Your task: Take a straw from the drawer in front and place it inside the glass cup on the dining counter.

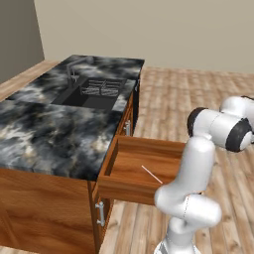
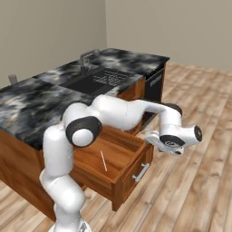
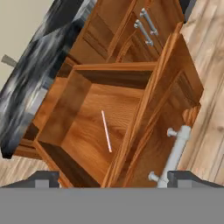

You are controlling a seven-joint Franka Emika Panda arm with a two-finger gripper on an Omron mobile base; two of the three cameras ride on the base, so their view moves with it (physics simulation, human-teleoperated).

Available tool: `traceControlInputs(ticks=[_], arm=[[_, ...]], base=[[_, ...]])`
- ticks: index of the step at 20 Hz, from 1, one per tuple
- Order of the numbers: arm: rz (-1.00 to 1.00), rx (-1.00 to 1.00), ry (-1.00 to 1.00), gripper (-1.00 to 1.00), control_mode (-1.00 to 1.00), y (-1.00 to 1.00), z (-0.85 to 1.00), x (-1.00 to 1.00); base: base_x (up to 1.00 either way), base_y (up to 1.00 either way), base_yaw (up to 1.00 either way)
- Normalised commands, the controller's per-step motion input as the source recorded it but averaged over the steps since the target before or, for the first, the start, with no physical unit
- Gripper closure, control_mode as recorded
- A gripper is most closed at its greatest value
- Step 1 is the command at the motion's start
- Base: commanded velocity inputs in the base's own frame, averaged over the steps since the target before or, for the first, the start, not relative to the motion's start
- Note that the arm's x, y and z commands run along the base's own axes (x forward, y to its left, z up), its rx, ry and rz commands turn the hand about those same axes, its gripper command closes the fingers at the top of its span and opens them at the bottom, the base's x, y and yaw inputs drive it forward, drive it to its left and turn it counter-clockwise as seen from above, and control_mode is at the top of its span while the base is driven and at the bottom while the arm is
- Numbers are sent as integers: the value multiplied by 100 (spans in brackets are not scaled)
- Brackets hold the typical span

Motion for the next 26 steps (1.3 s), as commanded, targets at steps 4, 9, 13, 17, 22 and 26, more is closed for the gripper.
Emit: traceControlInputs(ticks=[4, 9, 13, 17, 22, 26], arm=[[0, -52, -8, -100, -100, 80, 76, 0], [0, -43, 5, -100, -100, 89, 45, 6], [0, -33, 15, -100, -100, 85, 34, 23], [0, -24, 19, -100, -100, 74, 28, 27], [0, -14, 21, -100, -100, 64, 16, 16], [0, -3, 25, -100, -100, 42, 0, 2]], base=[[0, 0, 0], [0, 0, 0], [0, 0, 0], [0, 0, 0], [0, 0, 0], [0, 0, 0]])
